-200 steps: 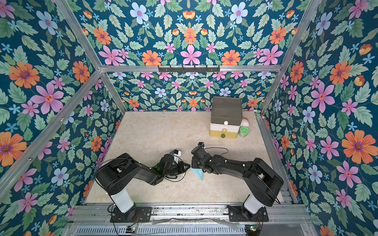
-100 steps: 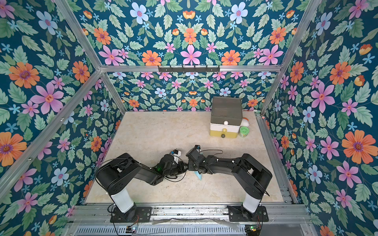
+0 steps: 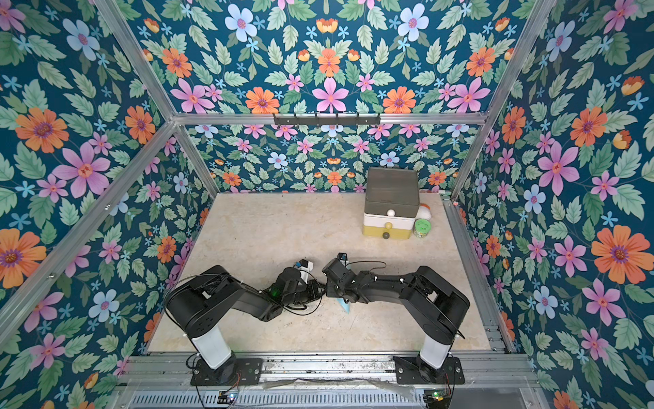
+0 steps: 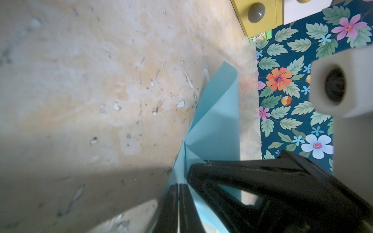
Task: Fold the square paper diagonally
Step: Fold the paper at the center of the board.
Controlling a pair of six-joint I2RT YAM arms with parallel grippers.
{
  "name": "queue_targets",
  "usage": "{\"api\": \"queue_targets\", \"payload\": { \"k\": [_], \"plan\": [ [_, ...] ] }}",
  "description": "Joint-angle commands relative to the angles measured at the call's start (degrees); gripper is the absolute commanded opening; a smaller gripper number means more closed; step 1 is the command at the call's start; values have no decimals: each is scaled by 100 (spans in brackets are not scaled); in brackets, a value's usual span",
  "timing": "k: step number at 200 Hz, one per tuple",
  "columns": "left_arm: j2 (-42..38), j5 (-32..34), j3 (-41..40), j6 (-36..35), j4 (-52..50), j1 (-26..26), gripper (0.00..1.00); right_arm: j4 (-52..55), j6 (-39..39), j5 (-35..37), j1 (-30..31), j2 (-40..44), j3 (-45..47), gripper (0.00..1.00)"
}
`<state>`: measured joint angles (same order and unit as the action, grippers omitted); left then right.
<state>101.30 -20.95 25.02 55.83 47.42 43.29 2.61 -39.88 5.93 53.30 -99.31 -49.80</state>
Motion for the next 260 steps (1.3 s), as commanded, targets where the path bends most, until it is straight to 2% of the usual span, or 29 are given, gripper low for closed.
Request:
{"api": "queue_targets", "payload": {
  "k": [1,198,260],
  "plan": [
    [66,236,-49,-11,-1001,-3,11,-94,-54,-24,5,11,4,0],
    [136,235,-128,15,-858,-4,11,75,-90,294,119,34,4,0],
    [129,222,-104,7,-863,-5,11,113,-25,119,119,-161,-91,0]
  ]
}}
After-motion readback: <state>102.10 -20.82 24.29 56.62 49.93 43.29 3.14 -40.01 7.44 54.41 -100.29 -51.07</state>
